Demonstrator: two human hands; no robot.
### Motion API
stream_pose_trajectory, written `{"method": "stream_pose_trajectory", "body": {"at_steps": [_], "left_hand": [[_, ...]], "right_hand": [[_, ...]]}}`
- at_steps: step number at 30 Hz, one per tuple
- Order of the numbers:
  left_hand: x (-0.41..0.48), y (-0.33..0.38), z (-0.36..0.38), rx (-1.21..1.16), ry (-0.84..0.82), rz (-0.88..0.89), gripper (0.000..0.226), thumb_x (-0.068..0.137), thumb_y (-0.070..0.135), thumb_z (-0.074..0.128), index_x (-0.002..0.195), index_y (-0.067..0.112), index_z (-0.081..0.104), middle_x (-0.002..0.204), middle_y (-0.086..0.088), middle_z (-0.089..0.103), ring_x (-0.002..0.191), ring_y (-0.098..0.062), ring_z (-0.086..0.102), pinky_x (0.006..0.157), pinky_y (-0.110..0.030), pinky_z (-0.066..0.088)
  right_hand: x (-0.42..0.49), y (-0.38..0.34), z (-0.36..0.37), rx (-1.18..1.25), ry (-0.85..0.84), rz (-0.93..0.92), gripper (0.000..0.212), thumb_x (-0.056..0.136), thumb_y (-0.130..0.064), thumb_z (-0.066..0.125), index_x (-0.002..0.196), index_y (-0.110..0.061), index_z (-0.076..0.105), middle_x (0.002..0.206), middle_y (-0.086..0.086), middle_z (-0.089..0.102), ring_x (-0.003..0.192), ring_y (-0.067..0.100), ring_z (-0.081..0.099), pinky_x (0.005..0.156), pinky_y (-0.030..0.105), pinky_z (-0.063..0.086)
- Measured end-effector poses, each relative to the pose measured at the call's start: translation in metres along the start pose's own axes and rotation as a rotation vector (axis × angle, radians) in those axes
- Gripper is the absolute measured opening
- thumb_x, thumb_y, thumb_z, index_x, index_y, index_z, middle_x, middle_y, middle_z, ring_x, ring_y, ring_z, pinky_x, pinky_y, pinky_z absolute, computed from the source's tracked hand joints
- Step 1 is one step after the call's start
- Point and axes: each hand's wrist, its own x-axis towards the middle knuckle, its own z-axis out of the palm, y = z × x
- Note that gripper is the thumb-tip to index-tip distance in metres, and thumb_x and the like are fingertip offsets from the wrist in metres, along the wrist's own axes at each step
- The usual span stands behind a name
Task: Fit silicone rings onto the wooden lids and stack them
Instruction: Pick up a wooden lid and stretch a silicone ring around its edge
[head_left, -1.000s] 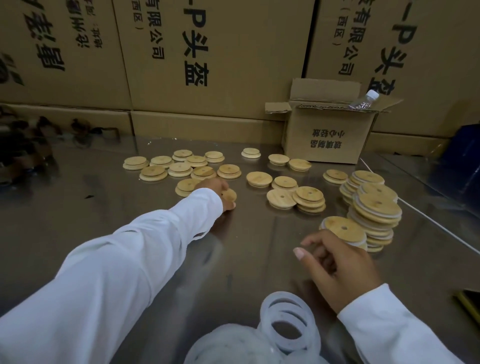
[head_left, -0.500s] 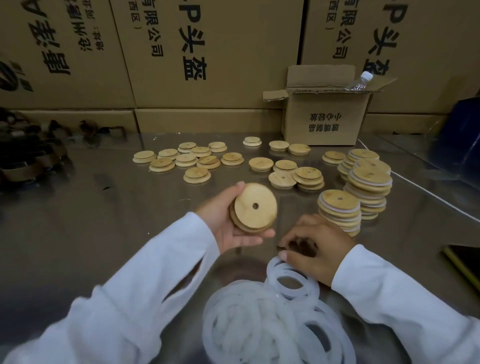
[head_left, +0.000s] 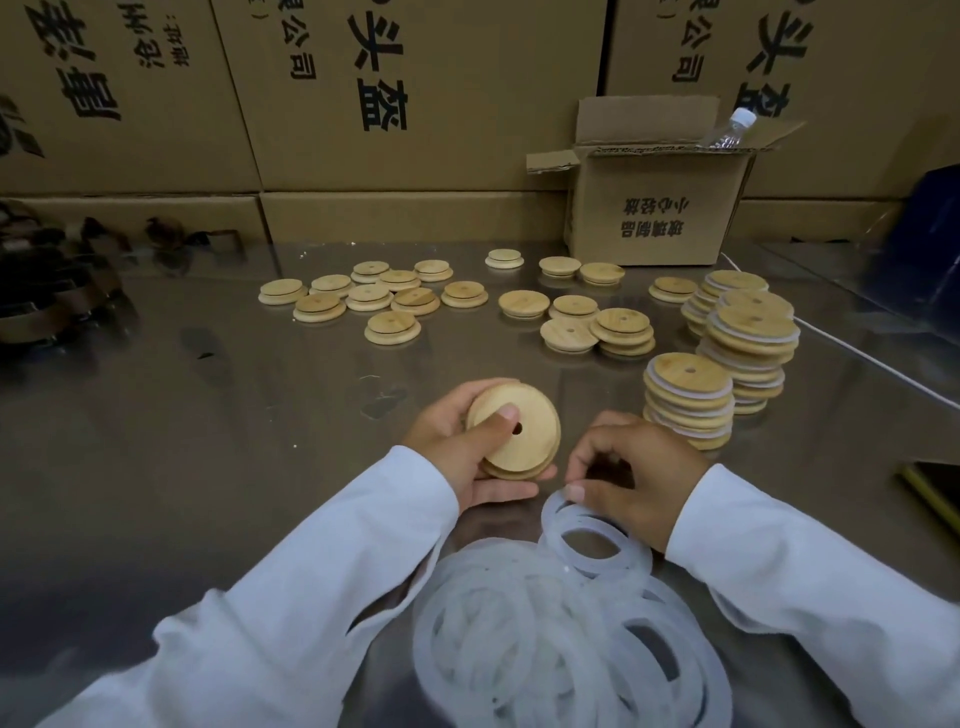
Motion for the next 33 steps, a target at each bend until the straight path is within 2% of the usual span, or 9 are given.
{"method": "stream_pose_trajectory", "body": {"at_steps": [3, 7, 11, 16, 19, 22, 25, 29, 33], "left_hand": [[0.0, -0.001, -0.001, 0.001, -0.015, 0.047, 0.019, 0.089, 0.011, 0.053, 0.099, 0.025, 0.062, 0.106, -0.014, 0.063, 0.07, -0.032, 0.07, 0.06, -0.035, 0.059], [0.0, -0.001, 0.0, -0.004, -0.017, 0.067, 0.023, 0.088, 0.01, 0.054, 0.095, 0.029, 0.066, 0.117, -0.012, 0.059, 0.096, -0.032, 0.064, 0.066, -0.039, 0.059], [-0.002, 0.001, 0.006, -0.058, -0.072, -0.001, 0.02, 0.092, 0.017, 0.049, 0.095, 0.025, 0.066, 0.101, -0.008, 0.063, 0.084, -0.027, 0.065, 0.058, -0.033, 0.058], [-0.004, -0.002, 0.01, 0.01, -0.124, -0.023, 0.023, 0.093, 0.033, 0.043, 0.094, 0.028, 0.065, 0.104, -0.009, 0.063, 0.088, -0.028, 0.065, 0.065, -0.035, 0.059], [-0.005, -0.003, 0.011, 0.047, -0.169, -0.018, 0.029, 0.075, 0.046, 0.054, 0.097, 0.031, 0.065, 0.11, -0.011, 0.063, 0.088, -0.031, 0.067, 0.065, -0.033, 0.059], [-0.006, -0.004, 0.011, 0.064, -0.195, -0.026, 0.043, 0.058, 0.049, 0.06, 0.096, 0.03, 0.065, 0.098, -0.009, 0.068, 0.074, -0.031, 0.07, 0.061, -0.029, 0.058], [-0.006, -0.005, 0.011, 0.059, -0.203, -0.045, 0.042, 0.062, 0.043, 0.062, 0.099, 0.025, 0.064, 0.091, -0.008, 0.07, 0.073, -0.034, 0.07, 0.066, -0.03, 0.059], [-0.006, -0.005, 0.011, 0.048, -0.196, -0.068, 0.02, 0.084, 0.025, 0.057, 0.103, 0.023, 0.061, 0.096, -0.011, 0.067, 0.073, -0.033, 0.069, 0.069, -0.031, 0.059], [-0.007, -0.003, 0.011, 0.034, -0.198, -0.069, 0.023, 0.091, 0.019, 0.049, 0.113, 0.018, 0.058, 0.103, -0.017, 0.063, 0.076, -0.035, 0.066, 0.069, -0.03, 0.058]], "right_hand": [[-0.002, -0.001, -0.007, 0.118, 0.048, -0.019, 0.024, 0.081, -0.011, 0.065, 0.067, -0.029, 0.056, 0.079, -0.009, 0.055, 0.077, 0.003, 0.053, 0.077, 0.022, 0.043], [-0.004, -0.005, -0.016, 0.566, 0.163, -0.045, 0.012, 0.078, -0.008, 0.062, 0.069, -0.016, 0.059, 0.059, -0.01, 0.06, 0.059, -0.002, 0.053, 0.063, 0.012, 0.043], [-0.002, -0.01, -0.01, 0.789, 0.264, -0.006, 0.008, 0.079, -0.01, 0.057, 0.071, -0.011, 0.06, 0.052, -0.007, 0.06, 0.052, 0.001, 0.054, 0.056, 0.013, 0.045], [-0.002, -0.013, 0.001, 0.791, 0.338, 0.054, 0.017, 0.083, -0.006, 0.058, 0.07, -0.015, 0.063, 0.052, -0.008, 0.063, 0.05, 0.0, 0.056, 0.053, 0.012, 0.044], [-0.001, -0.014, 0.001, 0.782, 0.407, 0.056, 0.018, 0.082, -0.007, 0.059, 0.069, -0.019, 0.063, 0.055, -0.009, 0.065, 0.054, 0.001, 0.057, 0.056, 0.013, 0.047], [-0.001, -0.014, 0.001, 0.768, 0.485, 0.062, 0.017, 0.082, -0.007, 0.06, 0.07, -0.018, 0.063, 0.056, -0.011, 0.065, 0.054, -0.002, 0.057, 0.055, 0.01, 0.046], [-0.001, -0.014, 0.002, 0.735, 0.531, 0.093, 0.014, 0.082, -0.009, 0.061, 0.071, -0.018, 0.063, 0.055, -0.013, 0.064, 0.054, -0.002, 0.057, 0.055, 0.009, 0.045], [0.0, -0.016, 0.005, 0.723, 0.521, 0.127, 0.012, 0.082, -0.009, 0.062, 0.073, -0.018, 0.064, 0.057, -0.01, 0.066, 0.056, -0.002, 0.06, 0.056, 0.009, 0.047], [0.0, -0.016, 0.007, 0.737, 0.499, 0.142, 0.015, 0.082, -0.009, 0.061, 0.074, -0.021, 0.065, 0.059, -0.012, 0.068, 0.058, -0.001, 0.062, 0.057, 0.01, 0.049]]}}
